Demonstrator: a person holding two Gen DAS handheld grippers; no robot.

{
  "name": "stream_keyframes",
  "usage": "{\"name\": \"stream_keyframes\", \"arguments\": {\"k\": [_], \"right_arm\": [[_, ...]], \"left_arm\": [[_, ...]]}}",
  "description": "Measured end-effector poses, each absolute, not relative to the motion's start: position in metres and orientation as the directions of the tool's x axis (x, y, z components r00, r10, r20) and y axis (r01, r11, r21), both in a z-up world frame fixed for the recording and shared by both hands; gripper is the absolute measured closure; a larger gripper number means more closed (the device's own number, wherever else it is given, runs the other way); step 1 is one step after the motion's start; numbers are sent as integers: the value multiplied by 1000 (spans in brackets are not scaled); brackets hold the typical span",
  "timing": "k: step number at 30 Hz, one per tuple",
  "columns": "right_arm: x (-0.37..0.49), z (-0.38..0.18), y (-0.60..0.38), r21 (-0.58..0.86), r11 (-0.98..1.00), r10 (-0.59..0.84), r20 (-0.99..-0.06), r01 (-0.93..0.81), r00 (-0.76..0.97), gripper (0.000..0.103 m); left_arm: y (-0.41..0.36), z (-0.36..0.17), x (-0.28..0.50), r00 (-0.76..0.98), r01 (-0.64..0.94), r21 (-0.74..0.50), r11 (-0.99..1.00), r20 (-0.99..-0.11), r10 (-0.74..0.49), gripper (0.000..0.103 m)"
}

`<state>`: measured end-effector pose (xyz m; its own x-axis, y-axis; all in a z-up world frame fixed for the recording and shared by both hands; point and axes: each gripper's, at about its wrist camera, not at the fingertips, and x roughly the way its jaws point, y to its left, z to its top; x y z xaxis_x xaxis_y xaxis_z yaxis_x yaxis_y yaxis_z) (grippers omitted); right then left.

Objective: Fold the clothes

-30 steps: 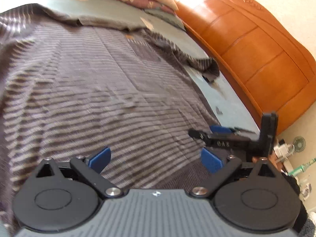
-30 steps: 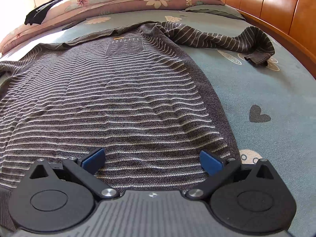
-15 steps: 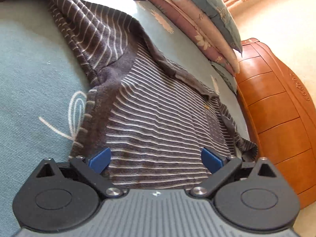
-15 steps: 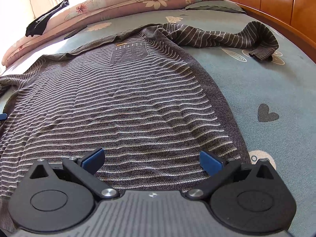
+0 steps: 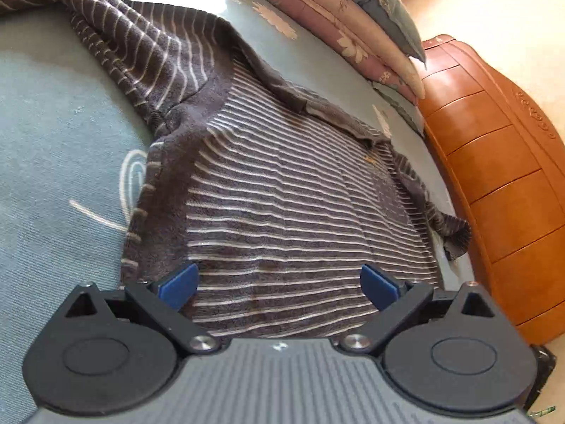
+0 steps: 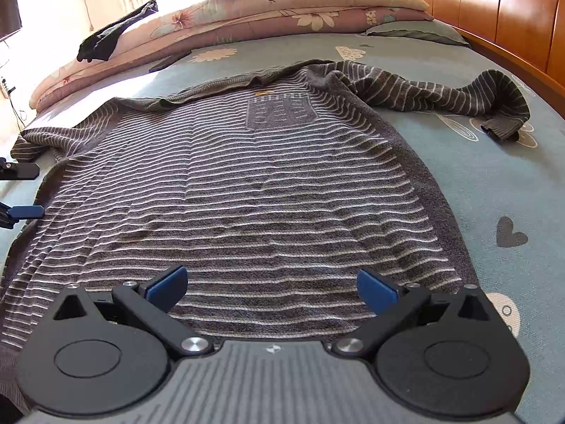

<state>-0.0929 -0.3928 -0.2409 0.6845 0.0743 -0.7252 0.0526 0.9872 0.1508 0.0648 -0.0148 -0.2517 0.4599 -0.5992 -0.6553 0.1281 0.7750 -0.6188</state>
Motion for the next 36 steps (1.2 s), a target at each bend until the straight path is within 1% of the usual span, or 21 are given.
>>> {"name": "stream_keyframes", "arguments": {"k": [1,3,6,11,12,16,19,21,23,25,28,29,31,33,36], "right_arm": [[-91,-240,-386,153,988,90,-723,32,685,0],[-88,-241,-372,145,989,115,-724,-14,680,0],[-87,-242,-349,101,991,132,-726,-85,675,0],[-89,-236,-297,-33,980,112,-721,-196,684,0],[-88,-233,-285,-48,974,119,-720,-220,684,0],[-73,-216,-232,-27,941,225,-697,-338,681,0],[-53,-213,-189,-10,912,288,-696,-411,657,0],[-42,-221,-161,-27,898,290,-715,-440,636,0],[-39,-234,-141,-58,882,272,-747,-467,607,0],[-48,-247,-132,-128,877,212,-761,-463,613,0],[-72,-247,-139,-153,881,201,-736,-448,646,0],[-78,-246,-142,-150,882,202,-737,-447,645,0],[-91,-246,-148,-131,881,215,-744,-454,633,0],[-101,-248,-153,-112,880,227,-755,-462,615,0],[-115,-249,-161,-78,893,230,-769,-444,597,0]], "left_arm": [[-11,-255,65,460,112,-619,778,-661,-593,6],[5,-257,65,473,57,-671,739,-634,-612,6],[21,-251,59,500,25,-675,738,-630,-594,6],[21,-243,50,445,118,-670,733,-624,-642,6],[20,-241,48,443,125,-651,748,-638,-630,6],[17,-237,41,436,136,-601,787,-678,-592,6],[23,-234,36,448,137,-594,792,-676,-585,6],[29,-233,35,457,122,-603,788,-671,-584,6],[33,-232,33,462,120,-609,784,-664,-588,6],[35,-230,31,461,133,-614,778,-657,-597,6],[34,-222,24,457,193,-653,733,-601,-656,6],[32,-221,22,448,216,-674,706,-574,-685,6],[24,-224,21,413,247,-698,672,-552,-724,5],[14,-232,22,378,241,-691,682,-581,-721,5],[6,-246,27,373,211,-633,745,-652,-660,5]]}}
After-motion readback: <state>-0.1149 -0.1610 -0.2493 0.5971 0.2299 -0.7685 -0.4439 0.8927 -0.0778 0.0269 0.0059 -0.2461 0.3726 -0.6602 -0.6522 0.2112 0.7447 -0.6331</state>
